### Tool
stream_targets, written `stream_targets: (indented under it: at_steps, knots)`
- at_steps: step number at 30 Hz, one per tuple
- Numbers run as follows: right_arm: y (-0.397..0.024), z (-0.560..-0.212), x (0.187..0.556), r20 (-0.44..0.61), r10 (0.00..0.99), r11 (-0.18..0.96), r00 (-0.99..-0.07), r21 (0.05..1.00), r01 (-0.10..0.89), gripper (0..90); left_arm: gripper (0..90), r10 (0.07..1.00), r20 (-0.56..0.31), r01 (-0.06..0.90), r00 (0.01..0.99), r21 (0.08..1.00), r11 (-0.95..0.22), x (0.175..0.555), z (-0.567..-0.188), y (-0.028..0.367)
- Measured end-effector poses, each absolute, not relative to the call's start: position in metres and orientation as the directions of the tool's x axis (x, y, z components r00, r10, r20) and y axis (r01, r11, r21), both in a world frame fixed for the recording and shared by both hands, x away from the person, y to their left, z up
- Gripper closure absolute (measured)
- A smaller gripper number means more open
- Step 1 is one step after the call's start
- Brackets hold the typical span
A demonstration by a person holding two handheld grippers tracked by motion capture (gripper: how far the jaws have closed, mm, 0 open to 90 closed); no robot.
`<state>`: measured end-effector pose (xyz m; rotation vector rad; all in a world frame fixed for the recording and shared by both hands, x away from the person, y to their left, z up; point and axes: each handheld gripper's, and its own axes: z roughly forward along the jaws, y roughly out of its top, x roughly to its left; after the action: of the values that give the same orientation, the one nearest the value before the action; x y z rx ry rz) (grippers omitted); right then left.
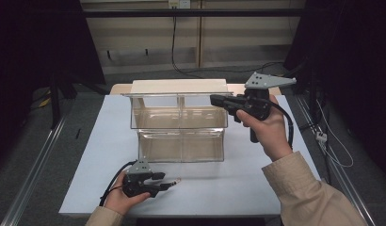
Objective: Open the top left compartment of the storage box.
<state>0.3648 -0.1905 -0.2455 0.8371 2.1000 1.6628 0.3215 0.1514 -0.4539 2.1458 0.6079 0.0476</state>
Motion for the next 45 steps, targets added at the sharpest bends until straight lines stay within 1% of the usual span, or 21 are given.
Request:
stream_targets:
  at_steps: [6,9,14,16,17,19,26,32,37,45]
  knots:
    - [-0.189,-0.246,0.365,0.099,0.626,0.145,-0.773,0.96,0.24,90.0,64.6,0.422,-0.152,0.383,0.894,0.75,-0.54,0.322,-0.457,0.139]
    - [-0.189,-0.246,0.365,0.098,0.625,0.148,-0.774,0.959,0.241,90.0,68.4,0.423,-0.142,0.375,0.895,0.753,-0.54,0.323,-0.457,0.137]
    - [-0.188,-0.247,0.365,0.097,0.624,0.151,-0.775,0.959,0.242,90.0,72.1,0.418,-0.122,0.358,0.9,0.752,-0.553,0.321,-0.458,0.132]
    - [-0.187,-0.247,0.365,0.098,0.623,0.151,-0.776,0.958,0.242,90.0,76.8,0.425,-0.118,0.361,0.897,0.751,-0.552,0.321,-0.458,0.131]
    - [-0.187,-0.247,0.365,0.099,0.622,0.153,-0.777,0.958,0.244,90.0,77.8,0.424,-0.119,0.361,0.898,0.75,-0.554,0.322,-0.457,0.131]
    - [-0.187,-0.247,0.365,0.098,0.621,0.154,-0.778,0.957,0.244,90.0,83.6,0.421,-0.136,0.373,0.897,0.745,-0.553,0.323,-0.457,0.131]
    - [-0.187,-0.248,0.365,0.101,0.618,0.156,-0.78,0.956,0.247,90.0,84.4,0.435,-0.18,0.413,0.882,0.741,-0.53,0.326,-0.457,0.132]
    - [-0.188,-0.25,0.365,0.103,0.619,0.152,-0.779,0.957,0.247,90.0,84.4,0.412,-0.25,0.445,0.876,0.746,-0.495,0.328,-0.452,0.137]
    - [-0.19,-0.251,0.365,0.104,0.623,0.15,-0.775,0.957,0.25,90.0,84.3,0.402,-0.275,0.457,0.873,0.747,-0.482,0.326,-0.442,0.137]
    - [-0.191,-0.252,0.364,0.103,0.628,0.157,-0.771,0.954,0.256,90.0,84.4,0.375,-0.3,0.463,0.877,0.735,-0.495,0.325,-0.424,0.139]
